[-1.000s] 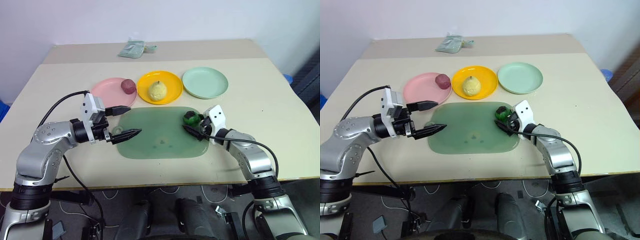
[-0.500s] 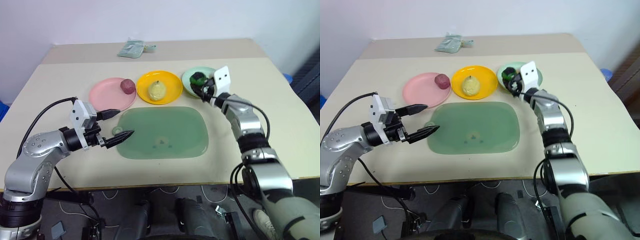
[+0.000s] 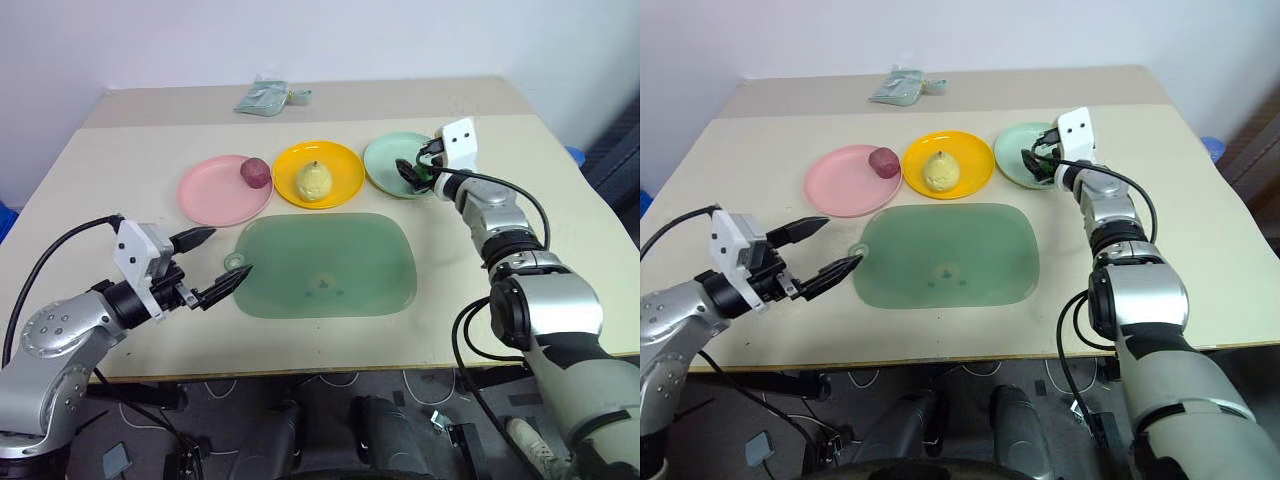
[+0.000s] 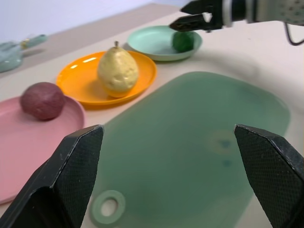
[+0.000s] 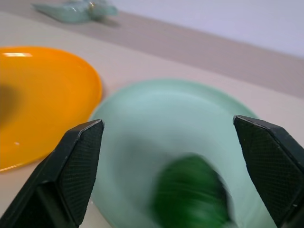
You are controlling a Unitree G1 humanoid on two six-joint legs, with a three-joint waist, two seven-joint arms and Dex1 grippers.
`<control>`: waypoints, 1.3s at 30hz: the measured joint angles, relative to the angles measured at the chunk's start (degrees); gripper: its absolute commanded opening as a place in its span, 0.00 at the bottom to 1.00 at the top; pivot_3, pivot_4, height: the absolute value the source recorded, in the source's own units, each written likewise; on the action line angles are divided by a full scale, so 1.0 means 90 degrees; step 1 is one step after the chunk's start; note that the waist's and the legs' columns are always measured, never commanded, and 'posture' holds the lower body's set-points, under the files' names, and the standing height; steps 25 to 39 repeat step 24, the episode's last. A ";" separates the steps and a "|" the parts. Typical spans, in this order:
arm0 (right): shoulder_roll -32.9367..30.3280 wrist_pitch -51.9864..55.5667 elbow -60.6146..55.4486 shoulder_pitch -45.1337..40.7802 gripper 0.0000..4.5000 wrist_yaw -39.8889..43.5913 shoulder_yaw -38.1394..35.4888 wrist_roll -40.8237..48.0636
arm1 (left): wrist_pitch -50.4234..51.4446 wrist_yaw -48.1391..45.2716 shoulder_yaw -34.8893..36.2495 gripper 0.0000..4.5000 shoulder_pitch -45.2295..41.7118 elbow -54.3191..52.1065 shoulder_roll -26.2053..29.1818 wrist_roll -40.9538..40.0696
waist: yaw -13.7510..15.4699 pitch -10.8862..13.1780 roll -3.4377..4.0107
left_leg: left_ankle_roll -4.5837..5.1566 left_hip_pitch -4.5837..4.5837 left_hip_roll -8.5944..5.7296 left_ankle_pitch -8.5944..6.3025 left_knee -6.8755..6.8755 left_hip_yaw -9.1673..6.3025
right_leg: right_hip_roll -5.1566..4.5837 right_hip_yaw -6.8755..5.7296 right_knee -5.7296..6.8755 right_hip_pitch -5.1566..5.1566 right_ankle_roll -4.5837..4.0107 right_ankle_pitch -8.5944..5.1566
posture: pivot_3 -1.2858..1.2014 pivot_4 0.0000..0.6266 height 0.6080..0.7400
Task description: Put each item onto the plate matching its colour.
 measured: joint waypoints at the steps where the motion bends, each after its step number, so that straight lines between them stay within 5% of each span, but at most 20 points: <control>1: -0.0059 -0.0027 -0.0151 0.0043 0.99 0.0250 -0.0055 0.0061 | -0.0008 0.0069 -0.0023 1.00 -0.0023 0.0008 -0.0015 0.0027 | -0.0004 0.0000 0.0001 | 0.0000 0.0000 0.0000 0.0000 -0.0001 0.0000 | 0.0000 0.0000 0.0000 0.0000 0.0000 0.0000 | 0.52 0.24 1.00; 4: -0.0238 0.0099 -0.1281 0.0567 0.99 0.1160 -0.0203 0.0435 | -0.0196 0.0294 -0.0178 1.00 -0.0243 0.0215 -0.0044 0.0378 | 0.0016 0.0000 0.0000 | 0.0001 0.0001 0.0000 -0.0001 0.0002 -0.0003 | 0.0001 -0.0003 0.0000 0.0004 0.0001 0.0000 | 0.52 0.24 1.00; 8: -0.0657 0.1328 -0.4553 0.2758 0.99 0.2030 -0.0186 0.1061 | -0.0552 0.0567 -0.0642 1.00 -0.0760 0.0793 -0.0305 0.0957 | 0.0142 -0.0005 0.0003 | 0.0006 0.0000 -0.0001 -0.0005 0.0008 -0.0012 | -0.0002 -0.0010 -0.0003 0.0010 0.0002 0.0000 | 0.52 0.24 1.00; 11: -0.1127 0.2650 -0.7026 0.4705 0.99 0.2166 -0.0239 0.1542 | -0.1010 0.0587 -0.0987 1.00 -0.1017 0.1403 -0.0494 0.1325 | 0.0200 0.0001 0.0020 | 0.0006 -0.0005 -0.0002 -0.0006 0.0007 -0.0007 | -0.0005 -0.0005 -0.0003 0.0004 0.0002 0.0000 | 0.52 0.24 1.00; 17: -0.1714 0.3950 -0.9818 0.6920 0.99 0.1920 -0.1236 0.2249 | -0.1728 0.0523 -0.1405 1.00 -0.1251 0.1965 -0.0774 0.1756 | 0.0197 -0.0002 0.0018 | 0.0003 0.0004 0.0007 -0.0008 0.0010 -0.0001 | -0.0002 -0.0001 -0.0005 0.0012 0.0002 -0.0003 | 0.52 0.24 1.00; 23: -0.1690 0.4411 -1.0791 0.7996 0.99 0.1465 -0.1845 0.2499 | -0.1906 0.0342 -0.1486 1.00 -0.1105 0.2352 -0.0803 0.1807 | 0.0195 -0.0002 0.0015 | 0.0004 0.0002 0.0007 -0.0007 0.0015 0.0000 | -0.0003 -0.0001 -0.0010 0.0015 0.0002 -0.0003 | 0.52 0.24 1.00; 39: -0.1685 0.4455 -1.0862 0.8024 0.99 0.1398 -0.1896 0.2532 | -0.1950 0.0308 -0.1495 1.00 -0.1091 0.2401 -0.0805 0.1807 | 0.0199 -0.0002 0.0014 | 0.0004 0.0002 0.0008 -0.0007 0.0015 0.0000 | -0.0003 -0.0002 -0.0011 0.0016 -0.0001 -0.0004 | 0.52 0.24 1.00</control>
